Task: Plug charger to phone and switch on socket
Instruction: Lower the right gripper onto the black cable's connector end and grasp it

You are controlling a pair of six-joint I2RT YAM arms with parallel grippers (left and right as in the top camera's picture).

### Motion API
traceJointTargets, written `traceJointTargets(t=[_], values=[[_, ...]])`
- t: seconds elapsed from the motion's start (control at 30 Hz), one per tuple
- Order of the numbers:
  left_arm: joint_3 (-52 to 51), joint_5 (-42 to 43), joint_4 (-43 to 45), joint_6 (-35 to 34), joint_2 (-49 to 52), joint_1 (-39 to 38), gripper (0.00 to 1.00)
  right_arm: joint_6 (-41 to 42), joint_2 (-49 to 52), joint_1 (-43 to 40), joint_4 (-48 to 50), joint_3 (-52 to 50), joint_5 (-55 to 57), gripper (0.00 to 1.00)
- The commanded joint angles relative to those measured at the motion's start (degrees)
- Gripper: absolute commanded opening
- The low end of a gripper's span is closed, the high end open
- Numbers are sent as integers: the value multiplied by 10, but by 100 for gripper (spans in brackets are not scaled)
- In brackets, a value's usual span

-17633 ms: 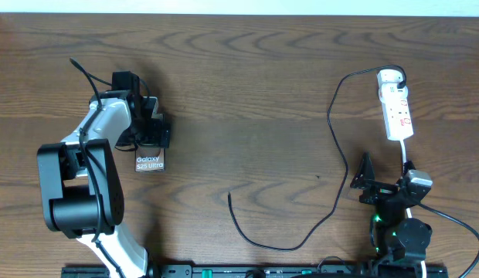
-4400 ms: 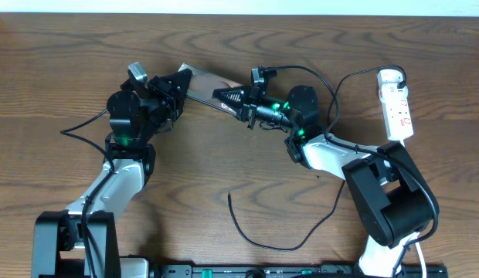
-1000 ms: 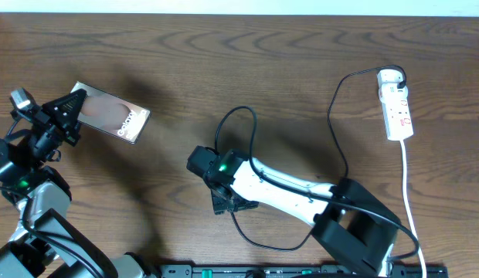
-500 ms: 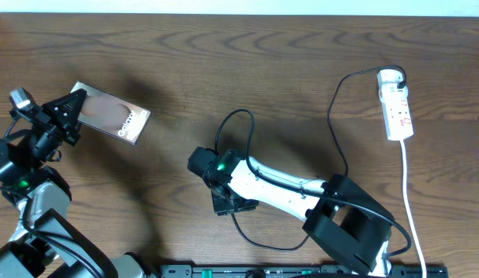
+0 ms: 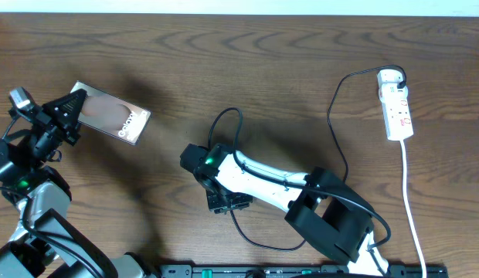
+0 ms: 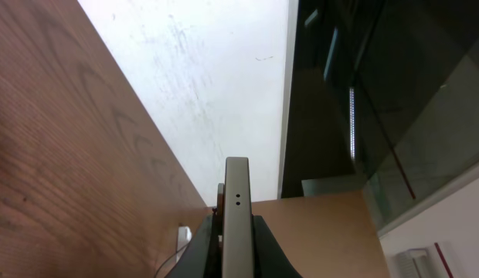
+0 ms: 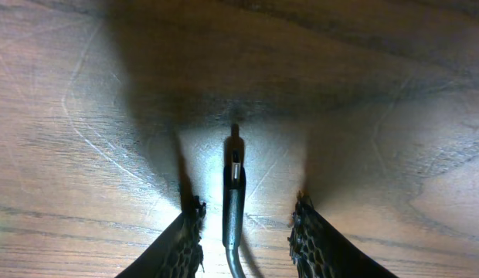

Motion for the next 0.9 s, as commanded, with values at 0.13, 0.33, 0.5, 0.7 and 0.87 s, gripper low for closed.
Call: traceJointTargets(t=[0.13, 0.33, 0.5, 0.7, 0.87], values=[[7, 0, 6, 11, -6, 2, 7, -5, 14, -6, -2, 8, 4, 34], [7, 4, 6, 20, -6, 2, 7, -3, 14, -7, -2, 8, 5, 27], [7, 4, 6, 21, -6, 2, 7, -3, 14, -14, 0, 8, 5, 27], [7, 4, 6, 21, -6, 2, 7, -4, 14, -18, 3, 8, 5, 27], [7, 4, 6, 21, -6, 2, 7, -4, 14, -18, 3, 8, 5, 17]])
